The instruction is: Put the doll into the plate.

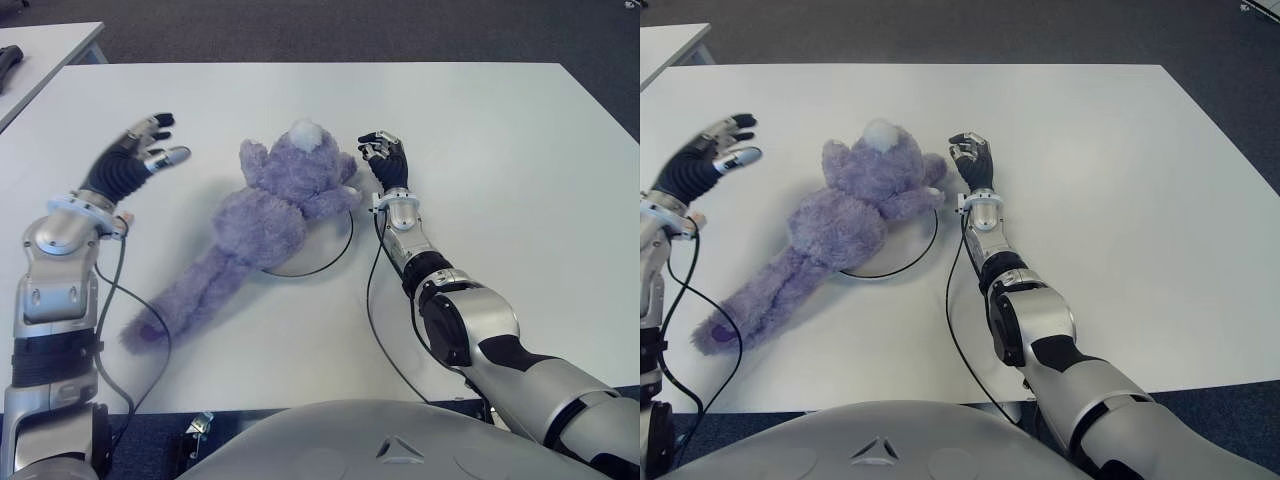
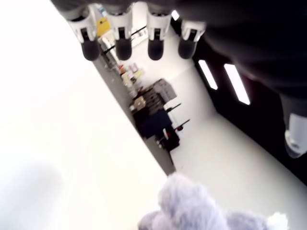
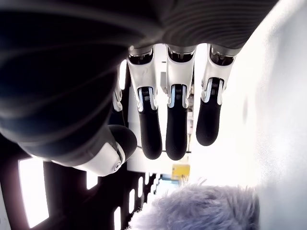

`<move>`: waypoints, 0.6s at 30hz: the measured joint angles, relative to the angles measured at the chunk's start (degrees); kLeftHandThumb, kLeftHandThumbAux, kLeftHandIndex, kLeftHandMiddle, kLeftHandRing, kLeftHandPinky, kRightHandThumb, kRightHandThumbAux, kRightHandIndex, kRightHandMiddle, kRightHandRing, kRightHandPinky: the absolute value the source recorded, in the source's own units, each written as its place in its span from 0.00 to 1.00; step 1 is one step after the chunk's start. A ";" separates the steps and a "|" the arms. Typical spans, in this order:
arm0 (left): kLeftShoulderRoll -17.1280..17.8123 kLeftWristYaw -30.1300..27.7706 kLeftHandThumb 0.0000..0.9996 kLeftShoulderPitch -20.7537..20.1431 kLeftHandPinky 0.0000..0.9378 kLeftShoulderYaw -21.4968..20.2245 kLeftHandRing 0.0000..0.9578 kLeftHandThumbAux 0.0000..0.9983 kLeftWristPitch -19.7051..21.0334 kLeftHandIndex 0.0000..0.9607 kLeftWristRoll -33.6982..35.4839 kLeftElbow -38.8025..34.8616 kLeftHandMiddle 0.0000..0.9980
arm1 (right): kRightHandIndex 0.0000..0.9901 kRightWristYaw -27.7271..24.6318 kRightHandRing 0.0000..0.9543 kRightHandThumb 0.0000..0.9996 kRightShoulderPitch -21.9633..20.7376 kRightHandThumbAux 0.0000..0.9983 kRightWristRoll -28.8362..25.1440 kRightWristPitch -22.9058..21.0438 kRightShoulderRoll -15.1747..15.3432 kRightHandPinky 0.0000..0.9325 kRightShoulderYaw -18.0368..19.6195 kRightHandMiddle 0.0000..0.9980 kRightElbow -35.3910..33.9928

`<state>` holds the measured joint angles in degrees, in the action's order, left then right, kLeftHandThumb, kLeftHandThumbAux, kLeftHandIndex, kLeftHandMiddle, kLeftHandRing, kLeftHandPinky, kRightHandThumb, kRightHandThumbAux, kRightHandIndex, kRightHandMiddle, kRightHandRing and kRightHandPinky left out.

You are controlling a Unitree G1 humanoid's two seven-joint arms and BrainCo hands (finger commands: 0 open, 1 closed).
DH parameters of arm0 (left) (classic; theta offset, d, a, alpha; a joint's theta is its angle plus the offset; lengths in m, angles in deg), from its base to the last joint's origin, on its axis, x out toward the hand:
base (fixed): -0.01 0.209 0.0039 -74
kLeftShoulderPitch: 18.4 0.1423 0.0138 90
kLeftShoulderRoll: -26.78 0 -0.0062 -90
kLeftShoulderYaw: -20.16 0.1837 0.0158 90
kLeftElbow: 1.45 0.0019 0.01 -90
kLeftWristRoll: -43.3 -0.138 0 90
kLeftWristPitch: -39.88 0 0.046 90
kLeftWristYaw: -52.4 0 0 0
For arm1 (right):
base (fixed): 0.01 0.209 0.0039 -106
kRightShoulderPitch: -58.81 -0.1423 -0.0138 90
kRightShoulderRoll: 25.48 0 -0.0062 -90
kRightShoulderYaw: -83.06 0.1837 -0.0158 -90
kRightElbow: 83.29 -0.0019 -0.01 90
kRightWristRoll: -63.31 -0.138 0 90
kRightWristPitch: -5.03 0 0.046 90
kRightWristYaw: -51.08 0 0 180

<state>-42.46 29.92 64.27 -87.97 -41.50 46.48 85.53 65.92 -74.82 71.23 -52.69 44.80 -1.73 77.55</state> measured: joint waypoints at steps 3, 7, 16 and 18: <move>0.00 0.49 0.00 -1.13 0.00 -1.36 0.02 0.43 -2.95 0.00 0.36 3.64 0.04 | 0.42 0.00 0.38 0.68 0.00 0.74 0.00 0.00 0.05 0.37 -0.01 0.37 0.00; -0.04 1.12 0.00 -2.09 0.00 -2.56 0.02 0.43 -5.78 0.00 0.77 8.11 0.05 | 0.42 0.00 0.38 0.68 0.00 0.74 0.01 0.00 0.06 0.37 -0.03 0.37 0.00; -0.71 2.65 0.00 -3.40 0.00 -4.08 0.03 0.44 -8.93 0.00 1.95 15.17 0.06 | 0.42 0.00 0.38 0.69 -0.01 0.74 0.00 0.00 -0.03 0.37 -0.02 0.37 0.00; -1.07 3.14 0.00 -3.78 0.00 -4.16 0.02 0.43 -9.06 0.00 2.36 16.47 0.05 | 0.42 -0.02 0.38 0.68 -0.01 0.74 0.00 0.00 0.01 0.37 0.00 0.37 0.00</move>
<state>-43.53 33.07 60.49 -92.12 -50.56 48.84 102.00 65.90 -74.83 71.23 -52.69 44.81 -1.74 77.55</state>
